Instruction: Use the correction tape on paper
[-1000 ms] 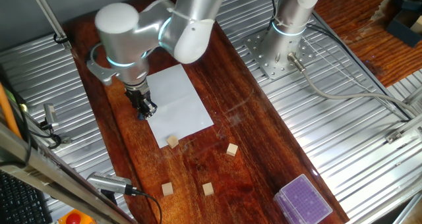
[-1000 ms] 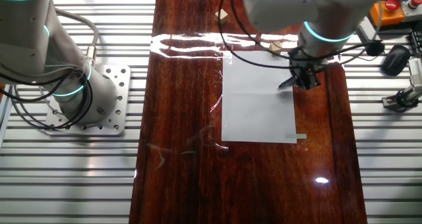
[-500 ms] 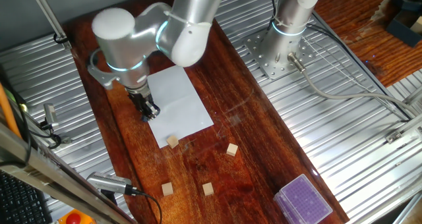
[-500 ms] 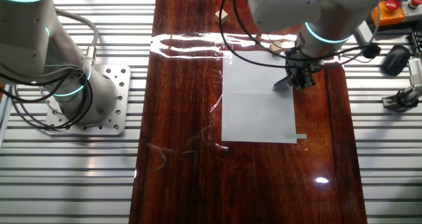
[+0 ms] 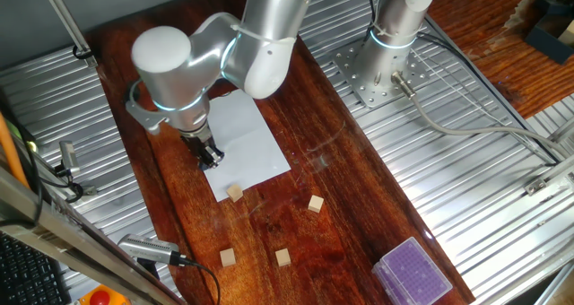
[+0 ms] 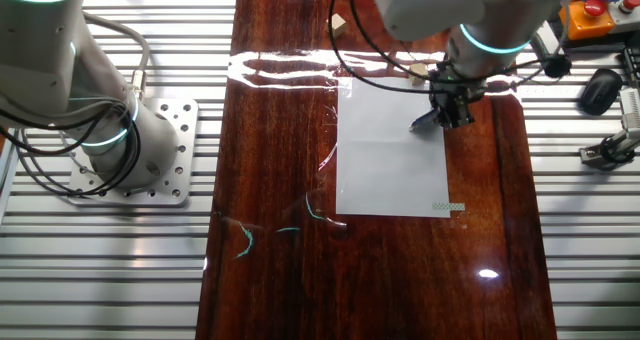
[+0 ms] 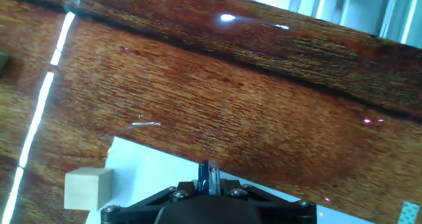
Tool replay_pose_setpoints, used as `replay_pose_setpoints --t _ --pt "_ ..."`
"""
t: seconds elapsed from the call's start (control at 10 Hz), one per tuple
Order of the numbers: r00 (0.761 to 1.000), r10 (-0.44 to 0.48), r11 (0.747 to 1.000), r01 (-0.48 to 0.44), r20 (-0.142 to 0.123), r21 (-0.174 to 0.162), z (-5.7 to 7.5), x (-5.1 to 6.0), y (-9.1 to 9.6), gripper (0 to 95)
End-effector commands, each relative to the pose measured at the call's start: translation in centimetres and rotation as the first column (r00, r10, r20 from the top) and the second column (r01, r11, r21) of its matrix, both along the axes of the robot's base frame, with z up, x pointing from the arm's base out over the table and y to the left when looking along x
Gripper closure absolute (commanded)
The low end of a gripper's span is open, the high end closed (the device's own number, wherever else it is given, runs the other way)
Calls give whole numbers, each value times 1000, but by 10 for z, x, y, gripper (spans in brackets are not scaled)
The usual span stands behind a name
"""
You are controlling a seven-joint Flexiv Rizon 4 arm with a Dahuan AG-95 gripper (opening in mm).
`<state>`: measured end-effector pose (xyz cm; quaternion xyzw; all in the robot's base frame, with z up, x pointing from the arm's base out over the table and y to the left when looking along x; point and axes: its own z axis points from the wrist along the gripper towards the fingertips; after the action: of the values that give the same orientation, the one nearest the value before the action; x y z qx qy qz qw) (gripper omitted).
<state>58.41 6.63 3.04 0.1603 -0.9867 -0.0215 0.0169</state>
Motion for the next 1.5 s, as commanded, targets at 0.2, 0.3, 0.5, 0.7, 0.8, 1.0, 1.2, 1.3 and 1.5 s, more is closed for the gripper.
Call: replay_pose_setpoints --t 0.2,0.3,0.5,0.7,0.8,1.0,1.2,1.3,1.5 --pt "1000 1 1000 -1 -9 13 4 0 1 950" --pt "1000 3 1000 -3 -12 14 3 -2 0 950" --pt "999 11 1000 -11 -38 15 1 -10 0 950" --pt "998 20 1000 -19 -53 18 1 -17 -1 950" --pt "998 25 1000 -24 -56 18 0 -21 -2 950" --pt "997 52 998 -50 -65 22 -5 -25 -1 950" --pt "994 70 997 -68 -85 28 -8 -28 -1 950" --pt "992 83 996 -81 -93 31 -11 -32 -1 950" --pt "990 94 995 -91 -106 32 -14 -34 0 950"
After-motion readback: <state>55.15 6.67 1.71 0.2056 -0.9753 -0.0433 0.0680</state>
